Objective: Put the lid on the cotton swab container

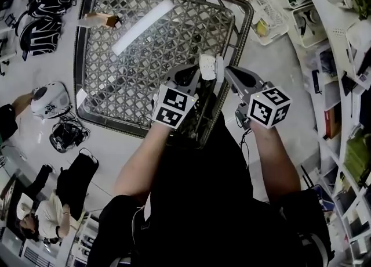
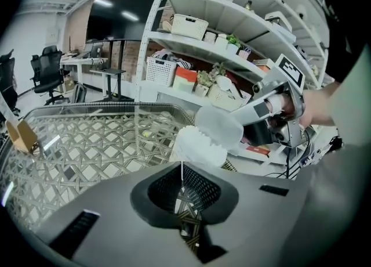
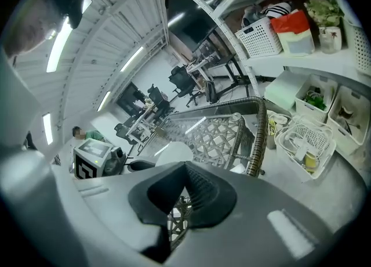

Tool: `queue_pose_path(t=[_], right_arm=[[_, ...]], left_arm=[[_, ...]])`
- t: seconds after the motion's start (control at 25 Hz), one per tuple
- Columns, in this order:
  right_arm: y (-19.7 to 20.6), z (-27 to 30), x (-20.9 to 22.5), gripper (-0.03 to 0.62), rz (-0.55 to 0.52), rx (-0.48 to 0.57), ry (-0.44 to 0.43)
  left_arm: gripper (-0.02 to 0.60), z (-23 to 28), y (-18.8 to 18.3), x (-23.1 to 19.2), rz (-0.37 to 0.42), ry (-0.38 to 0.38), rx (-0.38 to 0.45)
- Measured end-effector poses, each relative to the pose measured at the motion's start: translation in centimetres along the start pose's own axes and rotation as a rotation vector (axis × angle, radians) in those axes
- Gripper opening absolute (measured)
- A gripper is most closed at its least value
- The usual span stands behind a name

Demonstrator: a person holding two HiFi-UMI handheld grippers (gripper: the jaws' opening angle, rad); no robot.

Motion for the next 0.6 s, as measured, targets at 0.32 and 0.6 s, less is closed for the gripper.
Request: queue_pose_path(t=[0.32, 0.6], right_arm=[[-0.6, 0.9, -1.9, 0.009, -0.091, -0.030, 0.015], [-0.2, 2.5, -3.8, 0.009, -0.224, -0.094, 0.070]], left_arm=[[0.009, -1.6, 0.3, -0.8, -0.056, -0.038, 0.037], [0.009, -3.9, 3.2, -2.0, -0.127, -0.077, 0.029]])
Point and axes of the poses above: the fingertips, and each gripper's own axes: z forward along the fingers, x to its right, y out of its underside, the point moved 7 cm from there along -z, backward along the fingers, and after that the axes turned 15 degrees about z, right-handed, at the moved point
